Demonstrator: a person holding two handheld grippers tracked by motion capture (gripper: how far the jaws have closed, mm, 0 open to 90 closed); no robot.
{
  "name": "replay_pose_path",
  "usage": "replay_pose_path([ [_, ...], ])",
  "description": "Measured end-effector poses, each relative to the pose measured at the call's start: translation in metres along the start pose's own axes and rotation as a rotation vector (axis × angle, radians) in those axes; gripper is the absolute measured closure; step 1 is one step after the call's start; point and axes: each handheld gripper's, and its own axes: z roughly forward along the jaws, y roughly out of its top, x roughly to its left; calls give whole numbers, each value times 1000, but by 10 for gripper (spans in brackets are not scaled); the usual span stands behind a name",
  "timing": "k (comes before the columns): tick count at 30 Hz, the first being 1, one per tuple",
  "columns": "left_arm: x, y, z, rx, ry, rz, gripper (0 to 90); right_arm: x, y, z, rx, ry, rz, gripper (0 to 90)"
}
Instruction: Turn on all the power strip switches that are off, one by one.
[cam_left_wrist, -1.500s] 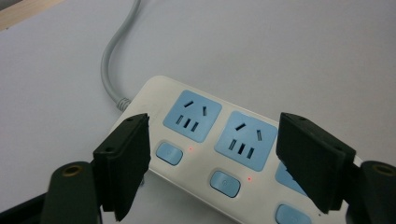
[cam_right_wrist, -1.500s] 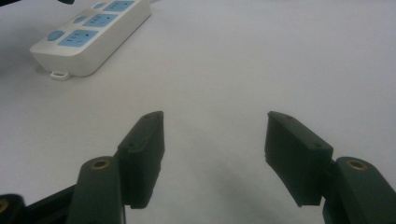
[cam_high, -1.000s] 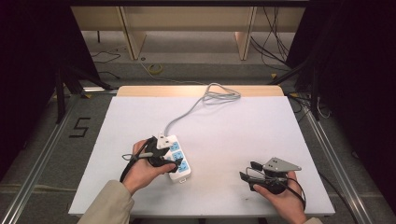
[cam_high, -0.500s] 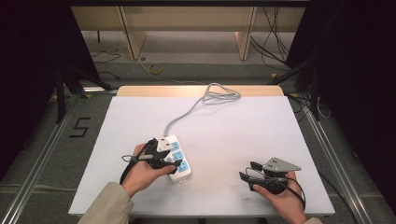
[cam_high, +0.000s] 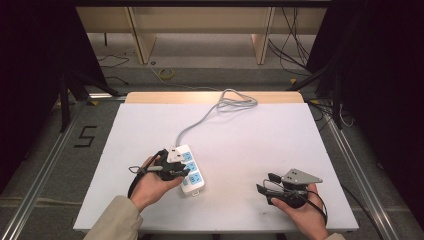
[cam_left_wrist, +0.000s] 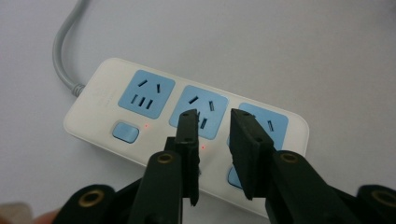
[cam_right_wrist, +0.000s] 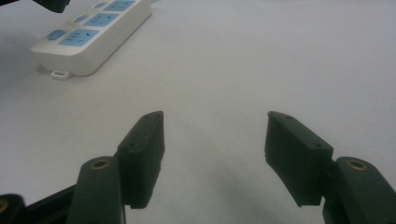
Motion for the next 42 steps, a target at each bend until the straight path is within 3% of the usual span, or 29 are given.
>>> replay_pose_path([
  [7, -1, 0, -2, 30, -44, -15, 892, 0, 0, 0, -1, 1, -1, 386],
  [30, -4, -3, 4, 107, -65, -2, 894, 0, 0, 0, 2, 4, 2, 386],
  [42, -7, -3, 7, 116, -63, -6, 895, 0, 0, 0, 2, 3, 1, 386],
])
